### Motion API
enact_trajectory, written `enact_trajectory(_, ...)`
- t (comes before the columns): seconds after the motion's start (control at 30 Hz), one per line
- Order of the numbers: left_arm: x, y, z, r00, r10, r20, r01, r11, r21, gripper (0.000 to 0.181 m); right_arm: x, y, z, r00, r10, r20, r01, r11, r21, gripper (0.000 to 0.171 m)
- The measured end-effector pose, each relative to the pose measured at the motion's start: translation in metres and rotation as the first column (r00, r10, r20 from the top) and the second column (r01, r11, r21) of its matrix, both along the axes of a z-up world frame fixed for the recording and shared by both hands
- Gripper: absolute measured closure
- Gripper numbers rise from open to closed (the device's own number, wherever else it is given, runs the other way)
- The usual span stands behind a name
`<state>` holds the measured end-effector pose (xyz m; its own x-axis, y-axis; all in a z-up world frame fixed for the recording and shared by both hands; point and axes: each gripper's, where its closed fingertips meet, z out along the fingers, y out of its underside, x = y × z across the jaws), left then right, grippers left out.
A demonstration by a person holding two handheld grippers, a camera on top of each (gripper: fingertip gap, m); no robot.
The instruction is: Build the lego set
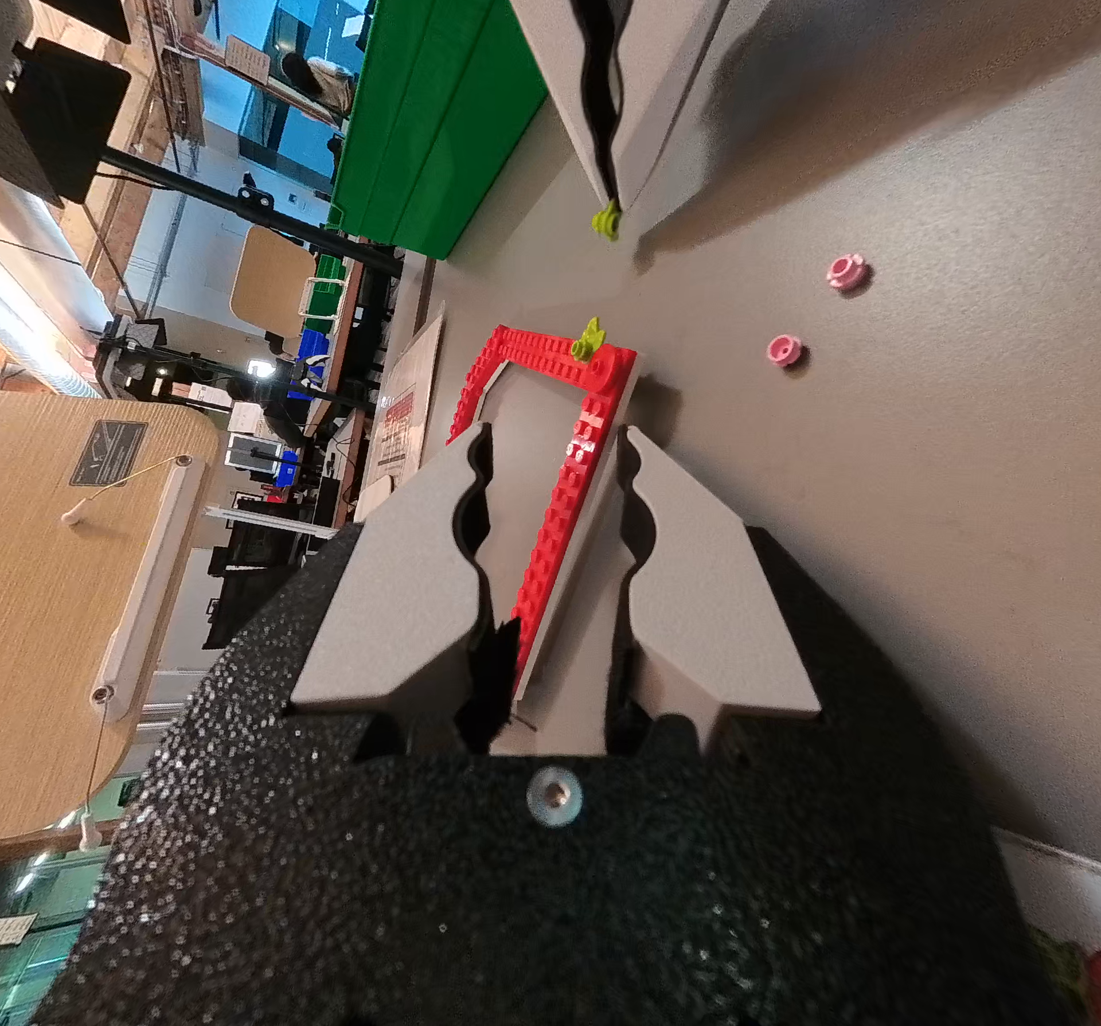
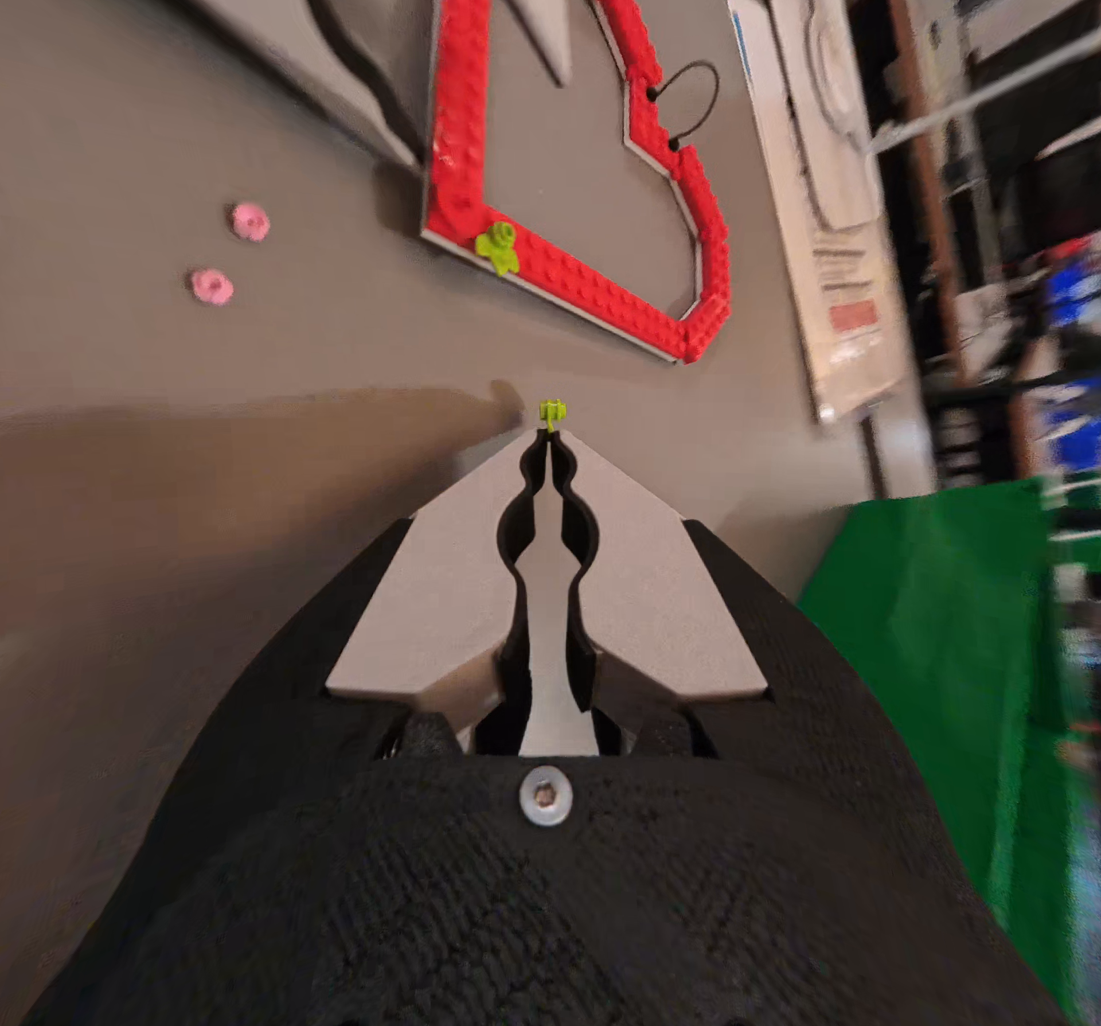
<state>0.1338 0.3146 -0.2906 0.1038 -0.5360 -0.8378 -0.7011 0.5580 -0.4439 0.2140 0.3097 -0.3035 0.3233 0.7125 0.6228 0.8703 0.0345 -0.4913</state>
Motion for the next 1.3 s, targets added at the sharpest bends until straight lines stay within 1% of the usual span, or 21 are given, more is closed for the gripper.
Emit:
enact_trajectory(0.07, 0.000, 0.000, 0.000, 1.000, 0.000, -0.002, 0.000, 1.000, 0.001, 0.142, 0.000, -0.005, 0.001, 0.981, 0.065, 0.185, -0.085, 0.991, 0.103, 0.171)
enact_trajectory(0.1, 0.000, 0.000, 0.000, 1.000, -0.001, -0.003, 0.001, 1.000, 0.002, 0.142, 0.001, -0.008, -0.001, 0.950, 0.101, 0.294, -0.144, 0.981, 0.128, 0.171)
enact_trajectory(0.17, 0.001, 0.000, 0.000, 1.000, -0.001, -0.004, 0.001, 1.000, 0.001, 0.143, 0.003, -0.011, -0.002, 0.861, 0.148, 0.486, -0.254, 0.954, 0.159, 0.171)
enact_trajectory(0.2, 0.000, 0.000, 0.000, 1.000, -0.001, -0.004, 0.001, 1.000, 0.001, 0.143, 0.003, -0.014, -0.004, 0.818, 0.175, 0.548, -0.299, 0.943, 0.146, 0.171)
enact_trajectory(0.3, 0.001, 0.000, 0.000, 1.000, -0.001, -0.003, 0.001, 1.000, 0.001, 0.143, -0.001, -0.023, -0.009, 0.739, 0.261, 0.621, -0.390, 0.918, 0.077, 0.170)
enact_trajectory(0.4, 0.001, 0.000, 0.000, 1.000, -0.001, -0.006, 0.001, 1.000, 0.004, 0.143, -0.002, -0.027, -0.008, 0.726, 0.298, 0.620, -0.403, 0.914, 0.033, 0.161)
enact_trajectory(0.43, 0.001, 0.000, 0.000, 1.000, -0.001, -0.006, 0.001, 1.000, 0.004, 0.143, -0.002, -0.029, -0.006, 0.738, 0.314, 0.598, -0.400, 0.917, 0.012, 0.157)
enact_trajectory(0.47, 0.001, 0.000, 0.000, 1.000, -0.001, -0.006, 0.001, 1.000, 0.004, 0.143, -0.003, -0.032, -0.005, 0.771, 0.330, 0.545, -0.384, 0.923, -0.016, 0.153)
enact_trajectory(0.5, 0.001, 0.000, 0.000, 1.000, -0.001, -0.006, 0.001, 1.000, 0.003, 0.143, -0.006, -0.035, -0.003, 0.837, 0.338, 0.431, -0.349, 0.935, -0.057, 0.151)
enact_trajectory(0.53, 0.001, 0.000, 0.000, 1.000, -0.001, -0.006, 0.001, 1.000, 0.003, 0.143, -0.010, -0.037, -0.002, 0.911, 0.325, 0.255, -0.299, 0.944, -0.137, 0.149)
enact_trajectory(0.57, 0.001, 0.000, 0.000, 1.000, -0.001, -0.005, 0.001, 1.000, 0.003, 0.143, -0.013, -0.038, 0.001, 0.961, 0.269, 0.061, -0.248, 0.939, -0.237, 0.147)
enact_trajectory(0.6, 0.001, 0.000, 0.000, 1.000, -0.001, -0.005, 0.001, 1.000, 0.002, 0.143, -0.014, -0.036, 0.003, 0.976, 0.194, -0.096, -0.215, 0.917, -0.335, 0.145)
enact_trajectory(0.63, 0.001, 0.000, 0.000, 1.000, -0.001, -0.005, 0.001, 1.000, 0.002, 0.143, -0.013, -0.034, 0.004, 0.970, 0.135, -0.202, -0.209, 0.886, -0.414, 0.143)
enact_trajectory(0.67, 0.001, 0.000, 0.000, 1.000, -0.001, -0.005, 0.001, 1.000, 0.002, 0.143, -0.011, -0.031, 0.004, 0.960, 0.099, -0.260, -0.211, 0.868, -0.450, 0.141)
enact_trajectory(0.77, 0.001, 0.000, 0.000, 1.000, -0.001, -0.005, 0.001, 1.000, 0.003, 0.143, -0.014, -0.028, 0.002, 0.937, 0.084, -0.339, -0.249, 0.842, -0.479, 0.140)
enact_trajectory(0.8, 0.001, 0.000, 0.000, 1.000, -0.001, -0.005, 0.001, 1.000, 0.003, 0.143, -0.016, -0.030, -0.001, 0.936, 0.074, -0.343, -0.251, 0.825, -0.507, 0.140)
enact_trajectory(0.87, 0.001, 0.000, 0.000, 1.000, -0.001, -0.004, 0.001, 1.000, 0.001, 0.143, -0.013, -0.032, -0.010, 0.953, 0.061, -0.297, -0.222, 0.806, -0.548, 0.139)
enact_trajectory(1.0, 0.001, -0.001, 0.000, 1.000, -0.002, -0.005, 0.002, 1.000, 0.001, 0.143, -0.010, -0.041, -0.010, 0.950, 0.052, -0.309, -0.232, 0.780, -0.581, 0.143)
enact_trajectory(1.2, 0.001, 0.000, 0.000, 1.000, -0.002, -0.007, 0.002, 1.000, 0.001, 0.143, -0.014, -0.070, -0.006, 0.917, 0.099, -0.386, -0.343, 0.689, -0.638, 0.150)
enact_trajectory(1.23, 0.001, -0.001, 0.000, 1.000, -0.001, -0.008, 0.001, 1.000, 0.001, 0.143, -0.015, -0.066, -0.003, 0.914, 0.096, -0.394, -0.342, 0.707, -0.620, 0.151)
enact_trajectory(1.3, 0.001, -0.001, 0.000, 1.000, -0.002, -0.008, 0.002, 1.000, 0.002, 0.143, -0.014, -0.052, 0.002, 0.913, 0.092, -0.397, -0.318, 0.771, -0.552, 0.152)
